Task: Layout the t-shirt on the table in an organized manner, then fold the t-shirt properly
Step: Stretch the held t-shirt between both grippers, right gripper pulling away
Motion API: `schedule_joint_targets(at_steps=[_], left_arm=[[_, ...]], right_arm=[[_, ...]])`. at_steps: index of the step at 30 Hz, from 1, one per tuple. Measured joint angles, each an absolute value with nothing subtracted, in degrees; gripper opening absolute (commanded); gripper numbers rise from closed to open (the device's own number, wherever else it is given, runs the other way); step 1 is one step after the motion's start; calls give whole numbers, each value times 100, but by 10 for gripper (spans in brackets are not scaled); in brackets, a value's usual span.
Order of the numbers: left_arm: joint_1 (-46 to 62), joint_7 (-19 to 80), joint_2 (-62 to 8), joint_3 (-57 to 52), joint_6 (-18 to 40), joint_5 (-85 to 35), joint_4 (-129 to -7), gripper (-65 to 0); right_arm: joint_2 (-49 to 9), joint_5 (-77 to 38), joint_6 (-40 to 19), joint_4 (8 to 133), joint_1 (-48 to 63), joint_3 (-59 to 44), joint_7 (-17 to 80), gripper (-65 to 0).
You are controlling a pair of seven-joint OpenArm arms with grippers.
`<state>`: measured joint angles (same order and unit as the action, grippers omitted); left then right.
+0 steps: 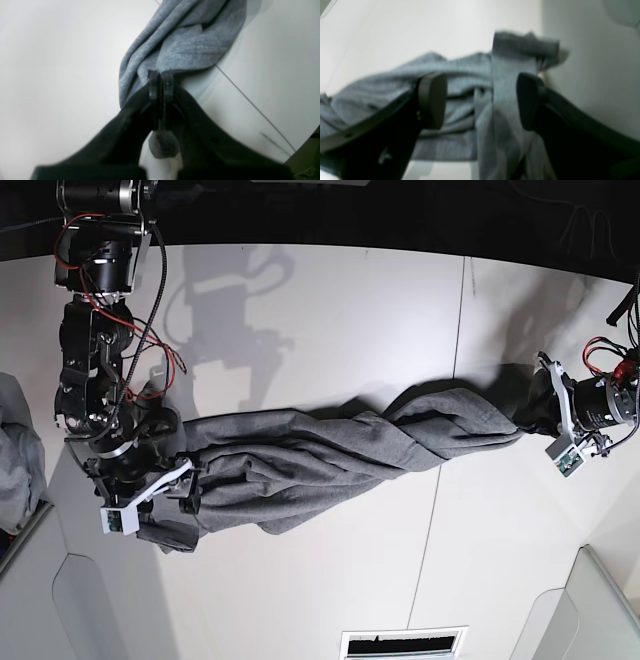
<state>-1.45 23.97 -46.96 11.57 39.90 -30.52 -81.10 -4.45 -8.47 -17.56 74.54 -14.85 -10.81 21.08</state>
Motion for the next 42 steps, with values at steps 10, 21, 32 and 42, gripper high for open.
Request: schedule_joint_targets(at_steps=[10, 21, 32, 42], left_arm=[[-145, 2397, -4681, 1157, 3990, -3048, -8110, -650], [-145, 2394, -4635, 1157, 3990, -3039, -8110, -650], [-145, 2394, -4635, 1157, 3990, -3024, -8110, -650], [-145, 2357, -4591, 1157, 3844, -2995, -8097, -508]], right_arm=[[-447, -910, -1756, 7456, -847, -1081, 2106, -222], [-447, -910, -1756, 8121, -397, -1081, 2156, -222], [-445, -296, -1234, 8215, 34, -1081, 2161, -222], [-447, -67, -934, 6862, -744, -1081, 2018, -459]])
